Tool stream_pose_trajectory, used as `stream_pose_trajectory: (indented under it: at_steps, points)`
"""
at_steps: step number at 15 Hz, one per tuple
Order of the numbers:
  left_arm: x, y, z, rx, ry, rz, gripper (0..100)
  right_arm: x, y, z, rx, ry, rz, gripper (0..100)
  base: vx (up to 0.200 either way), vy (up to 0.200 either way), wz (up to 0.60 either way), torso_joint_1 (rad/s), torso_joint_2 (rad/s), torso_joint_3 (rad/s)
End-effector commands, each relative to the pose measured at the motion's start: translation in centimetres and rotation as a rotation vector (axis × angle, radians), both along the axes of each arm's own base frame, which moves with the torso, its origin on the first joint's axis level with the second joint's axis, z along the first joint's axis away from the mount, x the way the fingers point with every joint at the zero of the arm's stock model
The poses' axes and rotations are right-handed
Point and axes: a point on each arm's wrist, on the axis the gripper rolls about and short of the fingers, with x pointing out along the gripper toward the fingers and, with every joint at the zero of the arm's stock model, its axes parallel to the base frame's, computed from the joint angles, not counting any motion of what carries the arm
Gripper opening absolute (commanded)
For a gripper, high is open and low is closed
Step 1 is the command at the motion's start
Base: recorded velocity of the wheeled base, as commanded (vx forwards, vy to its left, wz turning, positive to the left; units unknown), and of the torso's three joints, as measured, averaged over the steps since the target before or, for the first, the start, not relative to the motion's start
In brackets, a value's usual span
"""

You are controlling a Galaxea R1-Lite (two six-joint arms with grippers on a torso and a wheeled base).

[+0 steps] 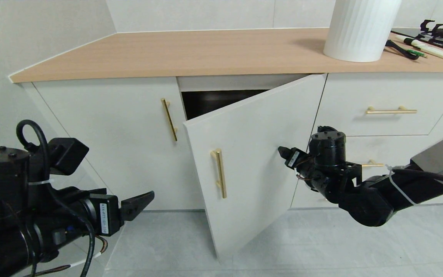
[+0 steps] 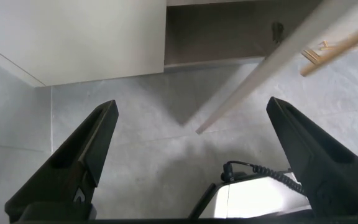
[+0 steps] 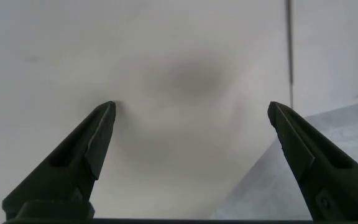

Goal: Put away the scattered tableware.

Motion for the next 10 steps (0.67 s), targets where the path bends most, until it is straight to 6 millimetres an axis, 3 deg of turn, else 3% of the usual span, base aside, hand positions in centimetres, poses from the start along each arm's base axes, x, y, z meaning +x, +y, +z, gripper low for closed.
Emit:
stream_pose_trajectory:
  at_steps: [1,3,6,10]
  points:
    - [-0.05,0.02,-0.02,0.000,0.000,-0.001,100,0.28,0.06,-0.39,-0.004,0.006,-0.003,100,0.000,0.000,0.00,0.000,0.00,0.000]
    - [-0.05,0.02,-0.01,0.002,0.001,0.001,100,0.35,0.03,-0.32,-0.002,0.003,-0.005,100,0.000,0.000,0.00,0.000,0.00,0.000]
    - [-0.06,0.09,-0.12,0.002,0.004,0.005,100,0.50,0.07,-0.21,-0.004,-0.005,-0.025,100,0.200,0.000,0.00,-0.002,0.00,0.001]
    - [-0.13,0.13,-0.12,0.002,0.004,0.006,100,0.75,-0.09,-0.49,-0.010,-0.002,-0.045,100,0.000,0.000,0.00,0.000,0.00,0.000]
